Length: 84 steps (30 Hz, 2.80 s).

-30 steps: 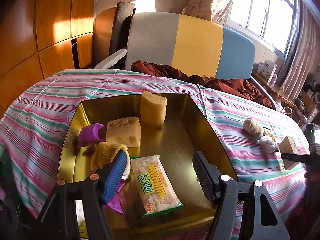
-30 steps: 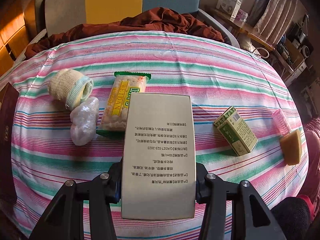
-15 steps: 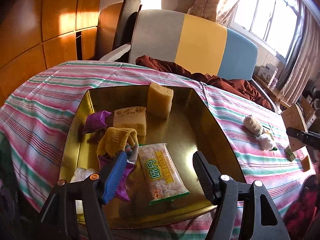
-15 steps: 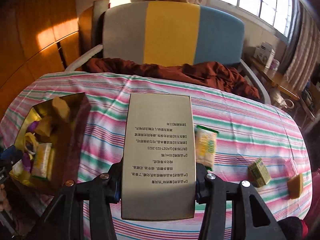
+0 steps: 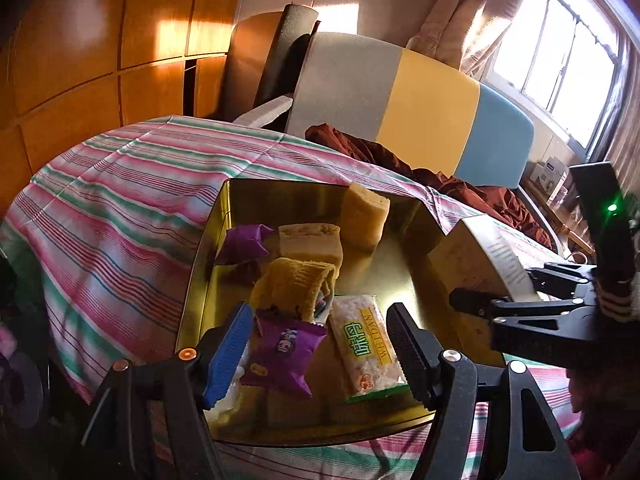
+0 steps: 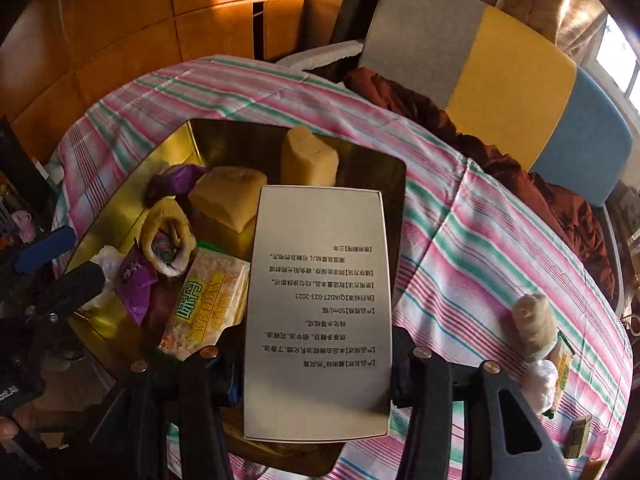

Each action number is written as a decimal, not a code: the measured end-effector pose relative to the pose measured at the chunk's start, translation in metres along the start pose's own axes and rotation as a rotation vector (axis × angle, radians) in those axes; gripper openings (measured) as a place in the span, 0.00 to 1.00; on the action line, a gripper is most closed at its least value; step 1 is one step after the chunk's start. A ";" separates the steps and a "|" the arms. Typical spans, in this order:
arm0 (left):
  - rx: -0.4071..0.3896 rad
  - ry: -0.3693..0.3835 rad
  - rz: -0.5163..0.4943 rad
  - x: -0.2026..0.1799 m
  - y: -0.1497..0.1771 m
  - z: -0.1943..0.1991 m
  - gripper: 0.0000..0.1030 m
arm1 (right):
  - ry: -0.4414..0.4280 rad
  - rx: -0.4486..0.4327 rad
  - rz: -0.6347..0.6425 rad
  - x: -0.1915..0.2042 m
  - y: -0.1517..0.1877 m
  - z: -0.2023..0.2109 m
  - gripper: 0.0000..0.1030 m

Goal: Organize objects
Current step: 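Carry the white cardboard box into the gold tray and open the right gripper, then withdraw both grippers from the tray toward the remaining items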

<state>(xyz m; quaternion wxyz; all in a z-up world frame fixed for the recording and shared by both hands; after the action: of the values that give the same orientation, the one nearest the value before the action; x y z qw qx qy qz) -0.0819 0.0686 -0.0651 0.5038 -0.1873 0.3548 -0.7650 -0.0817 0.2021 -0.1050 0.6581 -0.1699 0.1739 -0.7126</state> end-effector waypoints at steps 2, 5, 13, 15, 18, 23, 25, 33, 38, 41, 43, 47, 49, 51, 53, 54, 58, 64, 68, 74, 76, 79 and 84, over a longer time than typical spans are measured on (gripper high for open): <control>0.003 -0.001 0.009 0.004 0.003 0.000 0.68 | 0.011 0.018 0.016 0.005 0.003 -0.011 0.49; 0.008 -0.002 0.019 0.008 0.005 -0.001 0.68 | 0.018 0.047 0.013 0.008 0.006 -0.026 0.50; 0.018 0.004 0.011 0.005 0.006 -0.005 0.68 | 0.007 0.031 0.001 0.006 0.011 -0.027 0.52; 0.020 0.004 0.007 0.004 0.007 -0.005 0.68 | -0.014 0.014 0.001 0.006 0.012 -0.022 0.66; 0.024 0.004 0.001 0.001 0.007 -0.005 0.68 | -0.032 -0.006 -0.011 0.007 0.010 -0.015 0.71; 0.016 -0.006 -0.017 -0.003 0.005 -0.002 0.68 | -0.044 -0.056 -0.026 0.006 0.009 0.003 0.71; 0.013 -0.012 -0.025 -0.004 0.003 0.000 0.68 | -0.046 -0.078 -0.035 0.004 0.009 0.012 0.71; -0.003 -0.020 -0.072 -0.018 -0.002 0.008 0.70 | -0.028 -0.131 -0.093 -0.025 0.017 0.039 0.72; -0.010 -0.014 -0.111 -0.032 -0.006 0.011 0.70 | 0.008 -0.148 -0.157 -0.061 0.025 0.049 0.72; -0.014 -0.005 -0.137 -0.041 -0.008 0.013 0.70 | 0.035 -0.150 -0.203 -0.086 0.031 0.053 0.72; -0.015 0.005 -0.151 -0.048 -0.009 0.013 0.71 | 0.056 -0.151 -0.236 -0.105 0.035 0.056 0.72; -0.018 0.025 -0.187 -0.063 -0.012 0.013 0.71 | 0.099 -0.146 -0.300 -0.144 0.046 0.059 0.80; -0.011 0.038 -0.206 -0.072 -0.013 0.011 0.75 | 0.126 -0.140 -0.330 -0.164 0.052 0.060 0.81; -0.007 0.050 -0.217 -0.079 -0.014 0.010 0.87 | 0.156 -0.139 -0.360 -0.186 0.059 0.064 0.81; -0.007 0.063 -0.235 -0.088 -0.016 0.009 0.91 | 0.182 -0.141 -0.401 -0.212 0.064 0.071 0.81; -0.007 0.072 -0.244 -0.093 -0.018 0.008 0.93 | 0.195 -0.145 -0.426 -0.226 0.068 0.075 0.81; -0.008 0.106 -0.284 -0.115 -0.023 0.005 0.99 | 0.253 -0.171 -0.584 -0.291 0.086 0.095 0.82; 0.007 0.174 -0.363 -0.155 -0.026 -0.002 1.00 | 0.358 -0.257 -0.892 -0.393 0.129 0.126 0.82; 0.017 0.221 -0.422 -0.188 -0.028 -0.007 1.00 | 0.350 -0.326 -1.154 -0.444 0.172 0.134 0.83; 0.031 0.282 -0.496 -0.239 -0.029 -0.021 1.00 | 0.229 -0.417 -1.411 -0.468 0.208 0.140 0.84; 0.050 0.306 -0.513 -0.256 -0.027 -0.030 1.00 | 0.211 -0.393 -1.387 -0.464 0.204 0.134 0.84; 0.091 0.354 -0.526 -0.280 -0.023 -0.046 1.00 | 0.196 -0.370 -1.349 -0.457 0.197 0.130 0.84; 0.179 0.410 -0.512 -0.312 -0.012 -0.077 1.00 | 0.159 -0.343 -1.353 -0.456 0.198 0.122 0.84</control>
<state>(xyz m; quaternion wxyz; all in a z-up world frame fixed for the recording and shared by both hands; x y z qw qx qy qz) -0.0075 0.3810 -0.0863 0.2280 -0.0678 0.3217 -0.9165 0.1849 0.6388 -0.0965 0.0194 -0.2896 0.1875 -0.9384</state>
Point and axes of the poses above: each gripper's, at about its wrist camera, not at the fingertips, and z roughly against the way its jaws point, x to its left, y to its underside, the point moved 7 cm from there along -z, roughly the way its jaws point, and after that the axes turned 12 degrees about -z, right-handed, at the moved point
